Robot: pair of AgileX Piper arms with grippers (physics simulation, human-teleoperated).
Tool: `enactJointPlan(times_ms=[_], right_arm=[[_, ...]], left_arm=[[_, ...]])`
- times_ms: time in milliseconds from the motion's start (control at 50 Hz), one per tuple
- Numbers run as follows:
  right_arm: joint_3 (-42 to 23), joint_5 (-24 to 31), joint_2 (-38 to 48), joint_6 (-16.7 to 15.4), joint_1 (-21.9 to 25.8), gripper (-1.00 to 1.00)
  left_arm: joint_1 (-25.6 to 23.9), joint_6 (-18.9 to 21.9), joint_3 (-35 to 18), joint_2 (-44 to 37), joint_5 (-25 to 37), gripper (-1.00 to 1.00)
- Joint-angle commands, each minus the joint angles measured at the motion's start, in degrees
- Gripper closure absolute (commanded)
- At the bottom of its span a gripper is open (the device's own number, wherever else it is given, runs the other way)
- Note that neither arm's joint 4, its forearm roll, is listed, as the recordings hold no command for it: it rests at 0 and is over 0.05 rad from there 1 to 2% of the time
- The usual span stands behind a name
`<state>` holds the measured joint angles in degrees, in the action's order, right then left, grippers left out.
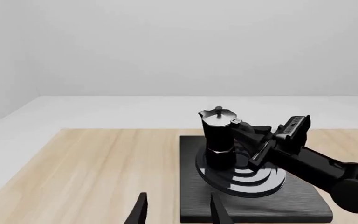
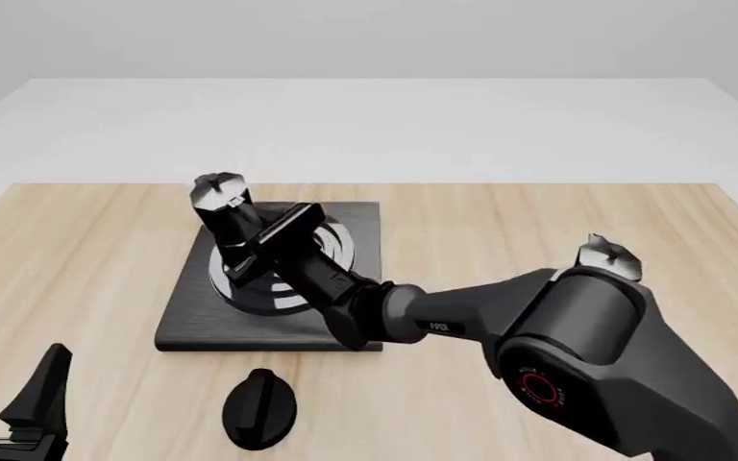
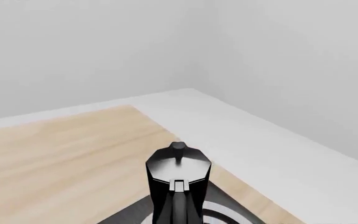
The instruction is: Put both moka pots on the stove.
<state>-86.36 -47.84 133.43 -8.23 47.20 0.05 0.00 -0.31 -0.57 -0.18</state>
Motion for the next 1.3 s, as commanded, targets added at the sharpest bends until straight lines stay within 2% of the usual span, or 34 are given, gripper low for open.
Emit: enactJointPlan(times_ms=[20,420,1300], right_arm=[[-1.02,-0.82,-0.72,0.52,-0.41,1.00],[0.47,-1.98,0.23,2.23,-1.11,1.00],[-1.26,0.83,1.72,3.79,-2.09,1.00]], left_arm=[[0.00,0.00,0.00,0.00,0.00,-1.00],[0.01,0.00,0.00,-0.01,0.00,-1.00],[0.00,0.00,0.00,-0.01,0.00,-1.00]])
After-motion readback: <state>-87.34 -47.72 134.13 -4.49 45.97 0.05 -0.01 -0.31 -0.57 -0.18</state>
